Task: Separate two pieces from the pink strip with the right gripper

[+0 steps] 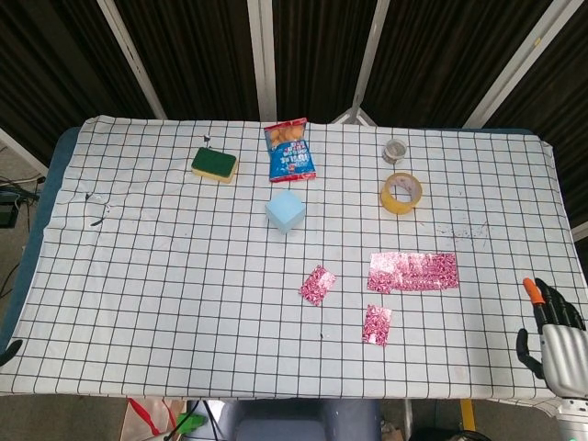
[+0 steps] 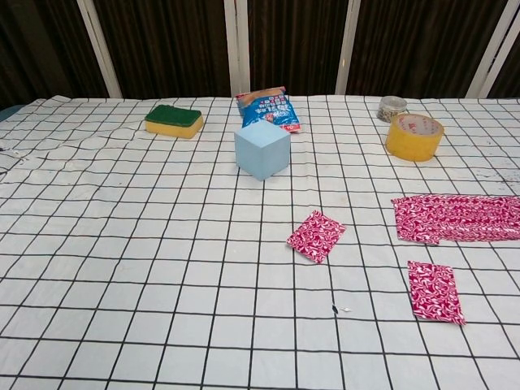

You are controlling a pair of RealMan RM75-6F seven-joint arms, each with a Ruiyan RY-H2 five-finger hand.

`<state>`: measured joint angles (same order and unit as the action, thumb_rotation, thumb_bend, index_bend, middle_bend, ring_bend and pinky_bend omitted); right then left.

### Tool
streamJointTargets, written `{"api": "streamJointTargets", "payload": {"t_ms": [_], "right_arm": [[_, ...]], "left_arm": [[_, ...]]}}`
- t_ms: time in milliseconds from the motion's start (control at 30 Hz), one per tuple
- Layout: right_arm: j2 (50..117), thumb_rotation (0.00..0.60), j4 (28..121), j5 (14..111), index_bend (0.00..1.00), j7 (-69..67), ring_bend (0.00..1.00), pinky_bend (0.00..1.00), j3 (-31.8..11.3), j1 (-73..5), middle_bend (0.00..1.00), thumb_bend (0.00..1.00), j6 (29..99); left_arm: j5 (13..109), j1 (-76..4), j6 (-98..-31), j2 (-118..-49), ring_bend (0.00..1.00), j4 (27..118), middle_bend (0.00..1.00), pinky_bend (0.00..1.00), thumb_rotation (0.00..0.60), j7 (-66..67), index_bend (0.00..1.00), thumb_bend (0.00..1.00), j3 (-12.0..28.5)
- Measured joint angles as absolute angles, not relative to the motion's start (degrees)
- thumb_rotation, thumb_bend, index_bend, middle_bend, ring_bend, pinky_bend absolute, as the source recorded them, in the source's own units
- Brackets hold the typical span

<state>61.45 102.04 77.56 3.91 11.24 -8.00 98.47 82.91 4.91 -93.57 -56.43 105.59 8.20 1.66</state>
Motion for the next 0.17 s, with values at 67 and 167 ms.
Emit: {"api": "streamJointTargets", "payload": {"t_ms": [67, 167], "right_arm": [[61.1, 0.6, 101.6, 78.4, 0.0, 3.0, 0.06, 0.14, 10.4, -7.1, 0.04, 0.63, 98.9], [60.7, 0.6, 101.2, 79.4, 0.0, 1.7, 0.06, 0.14, 9.3, -5.9, 0.04, 0.63, 99.3]], "left_arm": [[82.8, 5.1, -93.6, -56.1, 0.0, 105.7, 0.0, 0.06, 0.6, 7.6, 0.15, 0.26, 1.6], [82.6, 5.2, -93.6, -55.7, 0.0, 105.6, 0.0, 0.06, 0.6, 6.7, 0.15, 0.26, 1.7]]}}
